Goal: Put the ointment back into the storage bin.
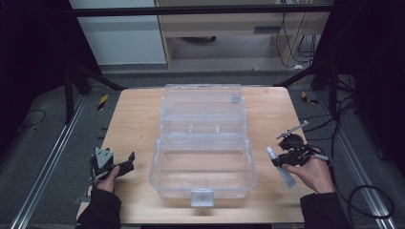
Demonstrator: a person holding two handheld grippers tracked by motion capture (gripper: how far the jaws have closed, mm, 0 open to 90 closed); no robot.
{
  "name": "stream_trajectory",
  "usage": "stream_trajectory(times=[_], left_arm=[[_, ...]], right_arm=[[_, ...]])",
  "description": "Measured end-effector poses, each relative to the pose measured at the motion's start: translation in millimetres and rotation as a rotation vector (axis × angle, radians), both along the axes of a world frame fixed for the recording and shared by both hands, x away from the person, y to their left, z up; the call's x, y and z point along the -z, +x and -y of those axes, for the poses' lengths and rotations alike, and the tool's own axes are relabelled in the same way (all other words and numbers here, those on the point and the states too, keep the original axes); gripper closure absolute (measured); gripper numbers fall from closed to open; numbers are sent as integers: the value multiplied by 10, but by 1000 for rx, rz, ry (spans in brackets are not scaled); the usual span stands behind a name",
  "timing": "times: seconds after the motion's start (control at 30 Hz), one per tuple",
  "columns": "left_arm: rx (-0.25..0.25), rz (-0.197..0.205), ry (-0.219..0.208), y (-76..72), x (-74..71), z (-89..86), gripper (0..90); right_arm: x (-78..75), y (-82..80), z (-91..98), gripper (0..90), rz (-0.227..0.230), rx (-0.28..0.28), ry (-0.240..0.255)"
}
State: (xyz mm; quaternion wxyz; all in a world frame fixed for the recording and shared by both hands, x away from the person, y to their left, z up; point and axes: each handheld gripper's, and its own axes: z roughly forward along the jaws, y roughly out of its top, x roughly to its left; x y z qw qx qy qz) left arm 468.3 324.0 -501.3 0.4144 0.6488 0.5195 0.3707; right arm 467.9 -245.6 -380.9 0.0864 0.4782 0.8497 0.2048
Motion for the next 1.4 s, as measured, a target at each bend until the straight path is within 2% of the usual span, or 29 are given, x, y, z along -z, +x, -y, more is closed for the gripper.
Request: stream_trajectory(times=[0.07,0.1,0.27,0.37,0.53,0.57,0.73,0.87,0.93,1.2,1.23,1.3,1.4], left_arm=[[0,0,0,0,0,0,18],[0,0,1,0,0,1,18],[1,0,1,1,0,2,18],[2,1,1,2,0,2,18],[2,1,1,3,0,1,18],[2,1,1,2,0,2,18],[1,1,2,2,0,3,18],[2,1,2,3,0,3,18],[2,1,1,3,0,2,18],[4,1,2,4,0,3,18],[4,1,2,4,0,3,18],[4,1,2,3,0,2,18],[5,1,2,4,0,3,18]], right_arm=[[-31,-8,-4,701,8,-4,4],[-94,-27,-8,701,29,-25,18],[-183,-57,-33,700,58,-57,15],[-266,-71,-42,700,90,-96,18],[-365,-89,-64,700,107,-126,29],[-416,-94,-77,700,117,-152,29],[-554,-111,-145,700,137,-202,26],[-636,-115,-199,700,134,-235,31],[-682,-114,-242,699,139,-254,16],[-798,-92,-502,699,122,-387,-25],[-798,-92,-502,699,122,-387,-25],[-811,-79,-573,699,110,-420,-28],[-835,-75,-726,700,96,-486,-57]])
